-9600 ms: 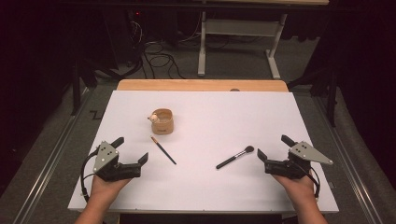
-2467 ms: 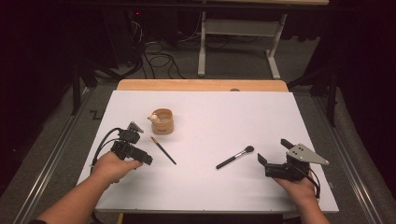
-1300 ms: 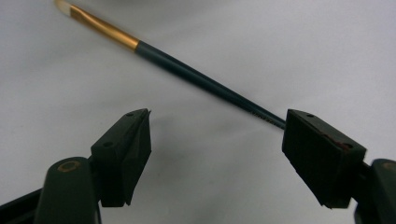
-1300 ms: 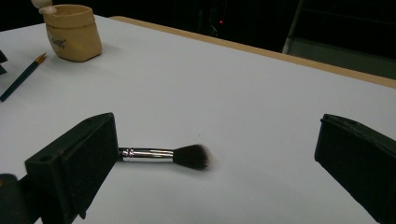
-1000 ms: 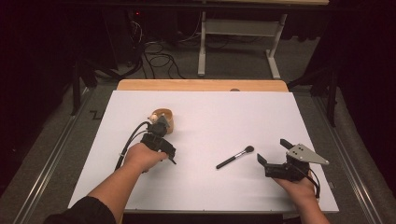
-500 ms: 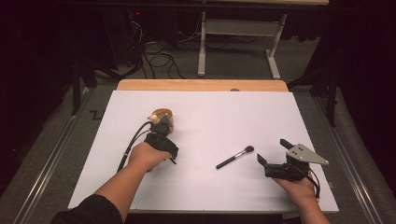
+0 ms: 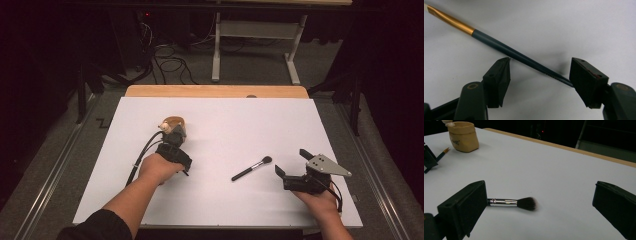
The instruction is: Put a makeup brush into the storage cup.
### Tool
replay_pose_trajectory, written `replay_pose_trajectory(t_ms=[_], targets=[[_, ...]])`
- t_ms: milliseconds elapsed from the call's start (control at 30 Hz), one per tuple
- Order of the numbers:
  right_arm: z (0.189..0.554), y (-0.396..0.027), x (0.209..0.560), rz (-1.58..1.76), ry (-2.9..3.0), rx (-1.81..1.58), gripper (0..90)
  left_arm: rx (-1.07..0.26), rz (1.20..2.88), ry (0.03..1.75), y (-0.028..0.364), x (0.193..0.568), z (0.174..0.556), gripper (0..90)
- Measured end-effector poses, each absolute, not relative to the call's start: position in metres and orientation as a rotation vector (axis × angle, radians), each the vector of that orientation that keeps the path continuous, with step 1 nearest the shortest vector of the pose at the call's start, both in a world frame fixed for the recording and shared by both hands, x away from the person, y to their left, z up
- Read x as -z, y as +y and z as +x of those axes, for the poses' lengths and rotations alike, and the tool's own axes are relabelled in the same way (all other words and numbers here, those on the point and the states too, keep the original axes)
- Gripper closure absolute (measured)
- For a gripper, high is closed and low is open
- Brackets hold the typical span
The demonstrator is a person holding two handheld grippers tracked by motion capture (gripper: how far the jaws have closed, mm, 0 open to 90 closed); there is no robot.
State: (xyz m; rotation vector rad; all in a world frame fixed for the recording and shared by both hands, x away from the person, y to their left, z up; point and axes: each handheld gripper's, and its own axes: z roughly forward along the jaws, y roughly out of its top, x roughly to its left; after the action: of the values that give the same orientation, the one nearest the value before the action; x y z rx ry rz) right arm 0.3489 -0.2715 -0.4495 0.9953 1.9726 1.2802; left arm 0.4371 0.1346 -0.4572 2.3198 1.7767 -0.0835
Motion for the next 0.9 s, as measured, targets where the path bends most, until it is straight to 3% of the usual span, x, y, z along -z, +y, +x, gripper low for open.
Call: replay_pose_trajectory(t_ms=[400, 900], targets=[[0.3487, -0.2715, 0.4494, 0.996, 1.972, -1.281, 0.6, 0.027, 2.337, 1.781, 0.1315, 0.4579, 0.435, 37.0], [0.3485, -0.2718, 0.4493, 1.002, 1.971, -1.282, 0.6, -0.042, 2.363, 1.778, 0.1338, 0.4567, 0.4326, 53.6]])
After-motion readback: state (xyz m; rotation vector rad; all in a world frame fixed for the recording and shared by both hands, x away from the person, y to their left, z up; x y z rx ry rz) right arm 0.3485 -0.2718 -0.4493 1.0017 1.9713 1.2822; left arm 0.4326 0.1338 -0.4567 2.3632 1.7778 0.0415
